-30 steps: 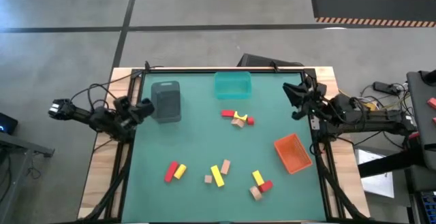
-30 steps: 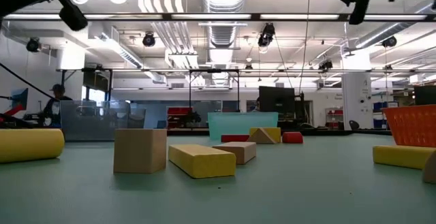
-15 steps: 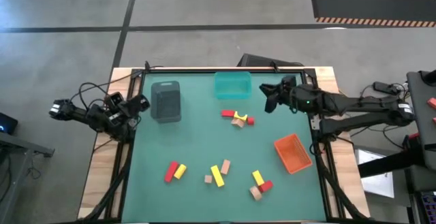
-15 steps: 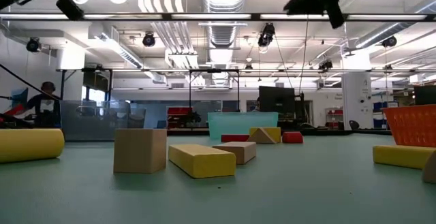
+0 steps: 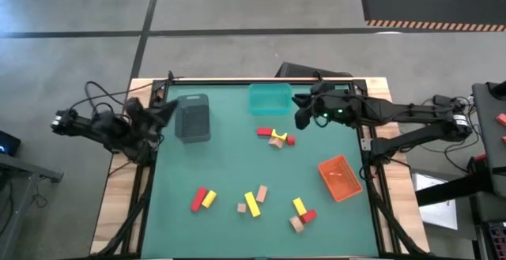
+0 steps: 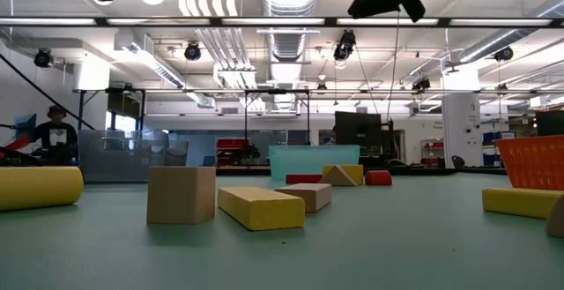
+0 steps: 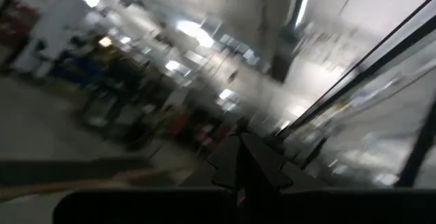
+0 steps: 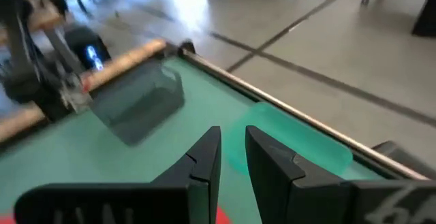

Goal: Sort & place blocks by color
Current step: Put the yellow block into the green bin

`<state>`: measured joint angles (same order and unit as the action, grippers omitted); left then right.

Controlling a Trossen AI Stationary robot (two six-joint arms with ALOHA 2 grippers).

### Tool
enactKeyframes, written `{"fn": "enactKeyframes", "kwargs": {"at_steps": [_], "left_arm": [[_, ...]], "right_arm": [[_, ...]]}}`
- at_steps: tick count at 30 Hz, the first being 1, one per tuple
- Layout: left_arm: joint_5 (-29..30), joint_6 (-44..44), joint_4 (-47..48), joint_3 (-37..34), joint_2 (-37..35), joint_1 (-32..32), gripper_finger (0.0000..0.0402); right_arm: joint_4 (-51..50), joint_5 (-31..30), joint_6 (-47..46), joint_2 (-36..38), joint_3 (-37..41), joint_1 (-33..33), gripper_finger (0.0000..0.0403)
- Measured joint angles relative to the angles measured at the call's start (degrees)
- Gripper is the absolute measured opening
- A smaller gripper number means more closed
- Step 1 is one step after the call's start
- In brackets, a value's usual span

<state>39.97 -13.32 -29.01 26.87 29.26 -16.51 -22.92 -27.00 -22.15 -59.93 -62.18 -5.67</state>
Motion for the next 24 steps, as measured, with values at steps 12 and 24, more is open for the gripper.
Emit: {"fn": "enactKeyframes", "kwargs": {"at_steps": [12, 24], "left_arm": [[8.5, -14.7, 31.1, 6.5, 6.1, 0.0, 0.0], [8.5, -14.8, 29.6, 6.9, 10.2, 0.0, 0.0]], "right_arm": [[-9.4, 0.0, 13.3, -8.6, -8.0, 0.0, 0.0059], [-9.6, 15.5, 21.8, -13.7, -8.0, 0.0, 0.0059]]}}
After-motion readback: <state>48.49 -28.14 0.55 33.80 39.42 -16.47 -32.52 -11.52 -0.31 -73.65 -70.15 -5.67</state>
